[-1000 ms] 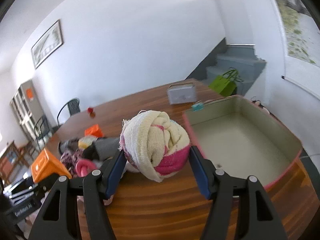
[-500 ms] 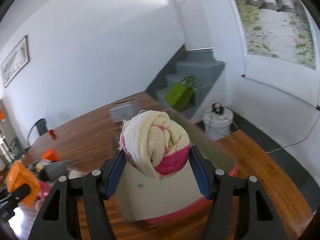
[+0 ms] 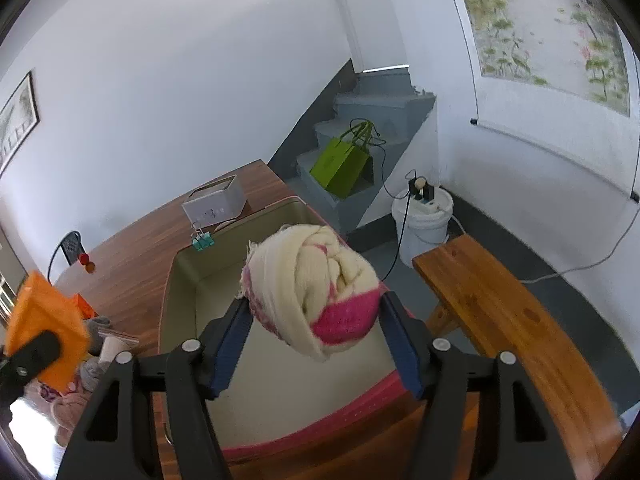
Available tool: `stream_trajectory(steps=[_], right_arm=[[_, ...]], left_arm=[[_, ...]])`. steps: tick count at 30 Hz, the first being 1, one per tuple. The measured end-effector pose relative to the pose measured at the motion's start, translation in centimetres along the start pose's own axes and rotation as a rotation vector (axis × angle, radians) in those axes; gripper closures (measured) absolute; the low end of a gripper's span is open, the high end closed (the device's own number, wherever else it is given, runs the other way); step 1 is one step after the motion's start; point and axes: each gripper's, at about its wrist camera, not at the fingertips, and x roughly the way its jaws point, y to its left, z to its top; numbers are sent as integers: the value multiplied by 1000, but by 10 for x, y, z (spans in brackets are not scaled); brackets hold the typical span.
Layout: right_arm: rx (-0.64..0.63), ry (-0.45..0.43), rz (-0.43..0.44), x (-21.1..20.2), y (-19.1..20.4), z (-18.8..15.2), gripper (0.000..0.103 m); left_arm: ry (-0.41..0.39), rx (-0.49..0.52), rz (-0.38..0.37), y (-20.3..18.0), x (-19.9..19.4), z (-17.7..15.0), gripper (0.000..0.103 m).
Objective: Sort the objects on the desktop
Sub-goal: 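Carry the towel and orange cube over the pink tin box with both grippers, then open both grippers to drop the towel and cube into the tin box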
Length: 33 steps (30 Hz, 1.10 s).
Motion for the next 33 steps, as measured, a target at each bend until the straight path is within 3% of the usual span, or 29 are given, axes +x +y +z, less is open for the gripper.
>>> stream_trajectory(steps=[5, 9, 19, 33], right_arm=[[76, -44, -4, -12, -14, 2, 32], [125, -77, -57, -17, -24, 5, 32], [160, -70, -78, -17, -32, 8, 28], [131, -67, -81, -12, -29, 6, 28]], left_arm=[[30, 7, -49, -21, 21, 3, 41], [57, 11, -83, -34, 38, 5, 41], [108, 10, -153, -50, 60, 3, 38], [101, -35, -131, -30, 48, 0, 38]])
